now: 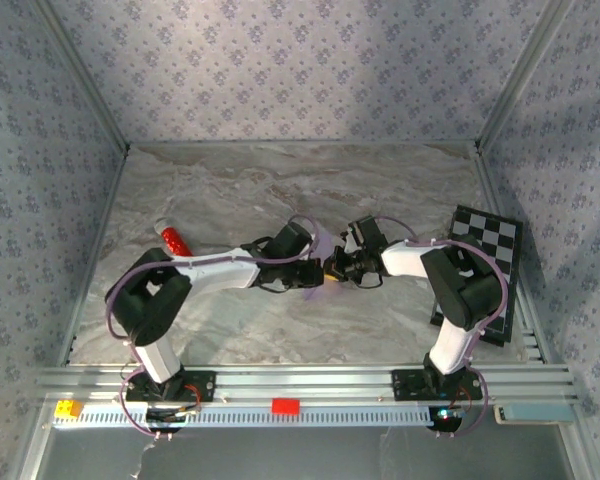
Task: Fold a paper plane with a square sheet of paper (pick it up from the middle)
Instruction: Fold the triangle a second time at the center of the table.
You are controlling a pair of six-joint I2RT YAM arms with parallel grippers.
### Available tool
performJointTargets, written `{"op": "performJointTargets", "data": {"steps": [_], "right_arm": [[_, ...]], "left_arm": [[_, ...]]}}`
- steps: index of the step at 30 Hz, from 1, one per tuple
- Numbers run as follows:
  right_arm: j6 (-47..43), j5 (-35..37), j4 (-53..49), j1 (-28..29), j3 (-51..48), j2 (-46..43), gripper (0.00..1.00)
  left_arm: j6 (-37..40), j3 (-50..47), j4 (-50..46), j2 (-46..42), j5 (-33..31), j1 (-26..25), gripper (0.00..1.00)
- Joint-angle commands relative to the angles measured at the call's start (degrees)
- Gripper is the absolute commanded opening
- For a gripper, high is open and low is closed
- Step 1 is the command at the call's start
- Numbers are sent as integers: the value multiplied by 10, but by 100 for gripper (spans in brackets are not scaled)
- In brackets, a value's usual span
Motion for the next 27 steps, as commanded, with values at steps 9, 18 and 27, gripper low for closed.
{"op": "performJointTargets", "data": {"steps": [9, 18, 27], "right_arm": [[5, 31, -45, -4, -14, 11, 0], [2, 31, -47, -8, -19, 12, 0], [0, 31, -47, -14, -25, 11, 0]], "left_arm": [[-17, 24, 2, 48, 2, -3, 4], [-33, -17, 22, 46, -8, -6, 4], [-45, -45, 32, 37, -18, -16, 4]]}}
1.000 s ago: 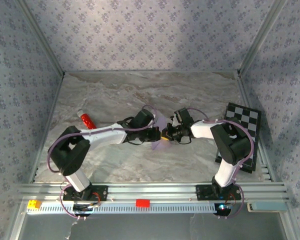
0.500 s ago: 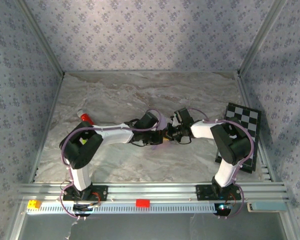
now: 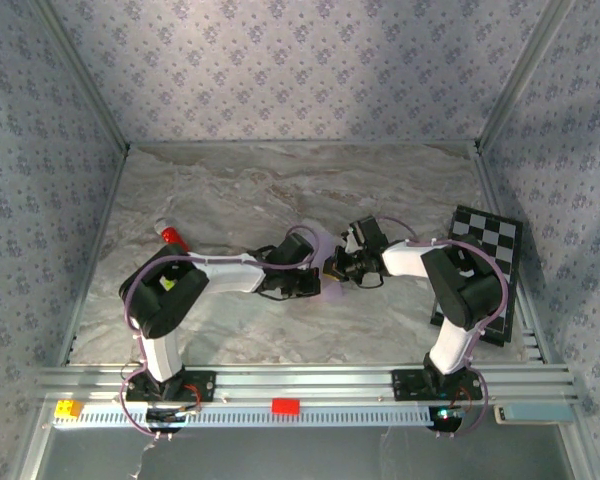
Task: Fold a paper plane with a square sheet of paper (pick it up from the middle)
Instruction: Fold the triangle a second time at the center of the table.
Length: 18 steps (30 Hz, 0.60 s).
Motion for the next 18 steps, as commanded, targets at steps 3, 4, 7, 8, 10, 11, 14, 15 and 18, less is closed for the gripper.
{"op": "performJointTargets", "data": {"steps": [3, 4, 7, 8, 10, 11, 14, 15, 18], "right_arm": [[-1, 37, -51, -10, -22, 12, 0], [-1, 37, -50, -11, -22, 12, 0], [-1, 38, -50, -12, -24, 13, 0], [-1, 37, -50, -12, -24, 14, 0], [-2, 38, -51, -13, -23, 14, 0], [-2, 38, -51, -13, -23, 15, 0], [-3, 40, -51, -14, -24, 17, 0], [-3, 40, -51, -14, -24, 18, 0], [-4, 39, -50, -14, -24, 19, 0]], "left_arm": [[-21, -31, 13, -6, -9, -13, 4], [-25, -36, 18, -8, -9, -14, 4], [-36, -53, 30, -14, -11, -19, 4], [-39, -57, 32, -17, -11, -21, 5], [-44, -65, 35, -24, -13, -23, 5], [-46, -70, 36, -28, -14, -24, 5], [-52, -86, 42, -45, -14, -26, 6], [-55, -91, 45, -50, -15, -26, 6], [-63, -109, 47, -61, -18, -27, 7]]}}
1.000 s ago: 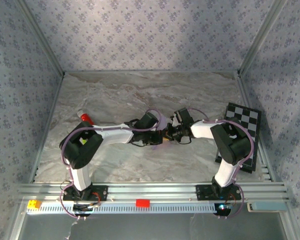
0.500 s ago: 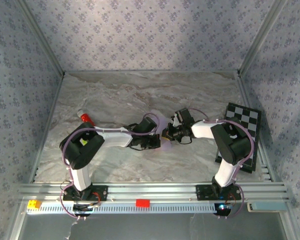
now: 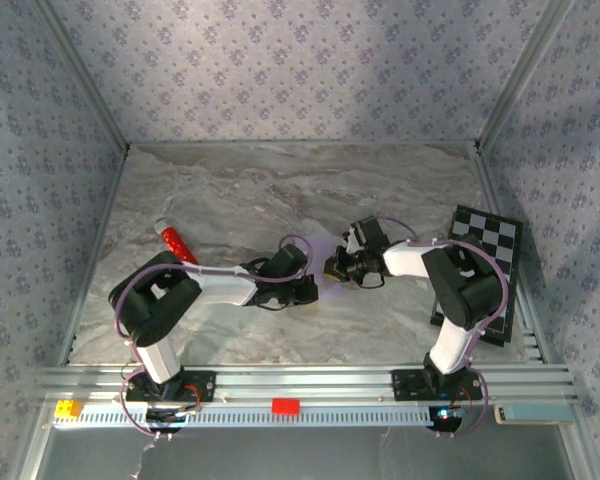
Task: Fold a paper plane with a square sheet of paper (pick it up from the middle)
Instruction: Fold the triangle a second time at the center of the table.
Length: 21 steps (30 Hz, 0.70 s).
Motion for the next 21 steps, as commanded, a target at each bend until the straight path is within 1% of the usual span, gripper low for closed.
{"op": "performJointTargets", "data": {"steps": [1, 5, 10, 12, 14, 18, 21], "right_arm": [[-4, 46, -53, -8, -21, 19, 0], [-4, 46, -54, -9, -19, 18, 0], [-4, 45, -55, -8, -20, 17, 0], [-4, 45, -55, -8, -19, 17, 0], [-4, 45, -55, -8, -17, 17, 0], [-3, 46, -56, -7, -18, 16, 0], [-3, 47, -57, -7, -18, 16, 0]], "left_arm": [[-19, -30, -31, -17, 3, -8, 7], [-43, -56, 7, -21, 13, -15, 7], [-53, -65, 25, -27, 32, -18, 8], [-52, -65, 29, -45, 29, -17, 9], [-46, -59, 20, -67, 13, -15, 10], [-34, -44, 22, -99, 7, 3, 13], [-31, -31, 41, -93, 20, 24, 13]]}}
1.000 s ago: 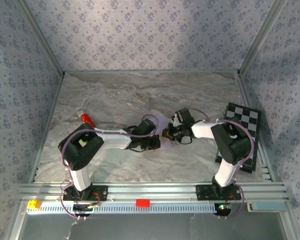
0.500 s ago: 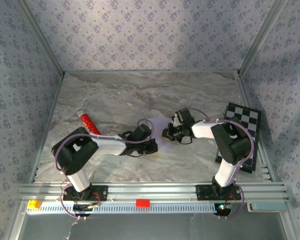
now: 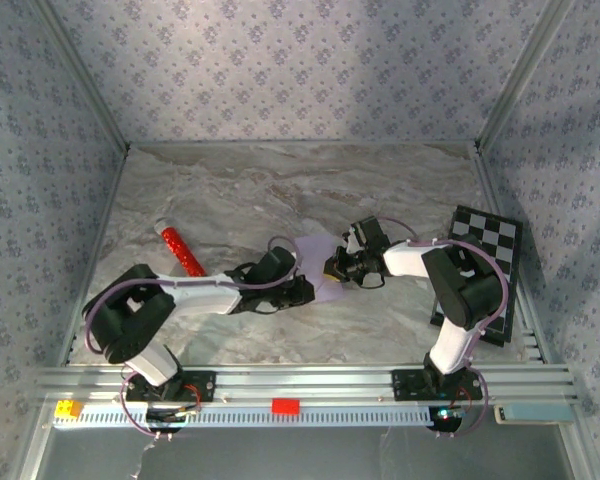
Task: Fold a paper plane with a square sheet of paper (pick it up from the middle)
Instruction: Fold the triangle a second time at the center of the table.
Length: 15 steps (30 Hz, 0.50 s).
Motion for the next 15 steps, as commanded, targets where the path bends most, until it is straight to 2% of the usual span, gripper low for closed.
{"op": "performJointTargets", "data": {"steps": [1, 9, 15], "right_arm": [[-3, 50, -58, -8, -17, 17, 0], [-4, 50, -60, -8, -17, 14, 0], [-4, 49, -60, -7, -17, 13, 0]], "left_arm": [[9, 26, 20, 2, 20, 23, 13], [17, 80, 36, 84, 65, 36, 12], [11, 65, 31, 114, 55, 34, 10]]}}
